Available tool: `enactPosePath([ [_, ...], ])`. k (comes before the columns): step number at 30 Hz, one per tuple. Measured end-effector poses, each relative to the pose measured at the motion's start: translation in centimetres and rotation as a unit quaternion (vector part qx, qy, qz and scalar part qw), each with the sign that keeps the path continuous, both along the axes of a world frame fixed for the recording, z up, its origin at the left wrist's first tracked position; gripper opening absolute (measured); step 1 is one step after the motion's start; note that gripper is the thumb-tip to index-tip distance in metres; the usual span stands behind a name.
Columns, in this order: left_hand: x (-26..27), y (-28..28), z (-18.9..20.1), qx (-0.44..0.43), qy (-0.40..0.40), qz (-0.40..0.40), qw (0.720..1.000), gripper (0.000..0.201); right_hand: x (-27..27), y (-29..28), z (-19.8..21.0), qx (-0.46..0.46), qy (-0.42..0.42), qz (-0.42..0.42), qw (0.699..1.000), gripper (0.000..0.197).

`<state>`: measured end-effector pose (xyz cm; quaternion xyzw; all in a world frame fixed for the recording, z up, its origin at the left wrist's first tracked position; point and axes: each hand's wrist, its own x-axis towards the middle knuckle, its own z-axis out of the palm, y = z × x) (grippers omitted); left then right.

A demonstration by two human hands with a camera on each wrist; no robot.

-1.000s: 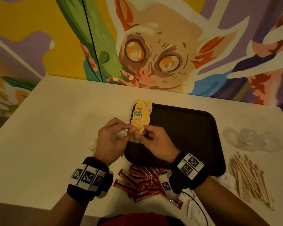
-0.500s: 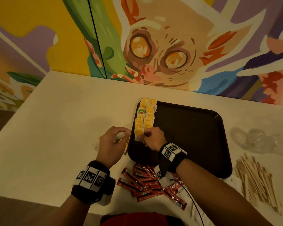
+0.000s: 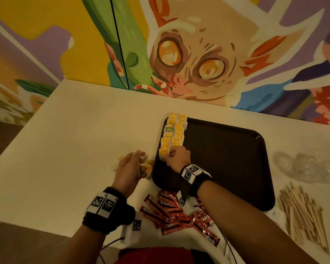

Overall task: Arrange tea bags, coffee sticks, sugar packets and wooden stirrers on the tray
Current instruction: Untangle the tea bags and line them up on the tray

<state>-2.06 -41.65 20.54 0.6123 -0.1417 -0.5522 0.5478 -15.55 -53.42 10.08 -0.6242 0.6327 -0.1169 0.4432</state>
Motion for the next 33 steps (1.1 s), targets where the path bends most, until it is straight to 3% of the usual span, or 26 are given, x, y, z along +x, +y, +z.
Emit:
enactPosePath([
  [3, 0.1, -0.1, -0.1, 0.008, 0.061, 0.010, 0.998, 0.028, -0.2, 0.4, 0.9, -0.009, -0.023, -0.020, 0.999, 0.028],
  [9, 0.0, -0.6, -0.1, 0.015, 0.085, 0.021, 0.996, 0.028, -1.2, 1.6, 3.8, -0.072, -0.064, -0.029, 0.995, 0.021],
  [14, -0.4, -0.8, 0.4, 0.010, 0.102, 0.010, 0.995, 0.028, -1.7, 3.7, 7.2, -0.034, -0.152, 0.009, 0.988, 0.011],
  [18, -1.1, -1.0, 0.9, -0.001, 0.064, -0.014, 0.998, 0.019, -1.7, 5.9, 9.2, -0.043, -0.197, 0.068, 0.977, 0.002],
  [23, -1.4, -0.7, 1.4, -0.016, 0.037, -0.063, 0.997, 0.013, -1.7, 7.9, 10.3, -0.061, -0.199, 0.095, 0.973, 0.011],
  [27, -1.3, -0.6, 1.1, -0.022, 0.065, -0.032, 0.997, 0.026, -1.4, 8.9, 10.2, -0.060, -0.228, 0.034, 0.971, 0.019],
  [33, -1.7, -0.7, 2.0, -0.050, 0.148, 0.006, 0.988, 0.023, -0.9, 9.2, 10.6, -0.026, -0.273, -0.029, 0.961, 0.019],
])
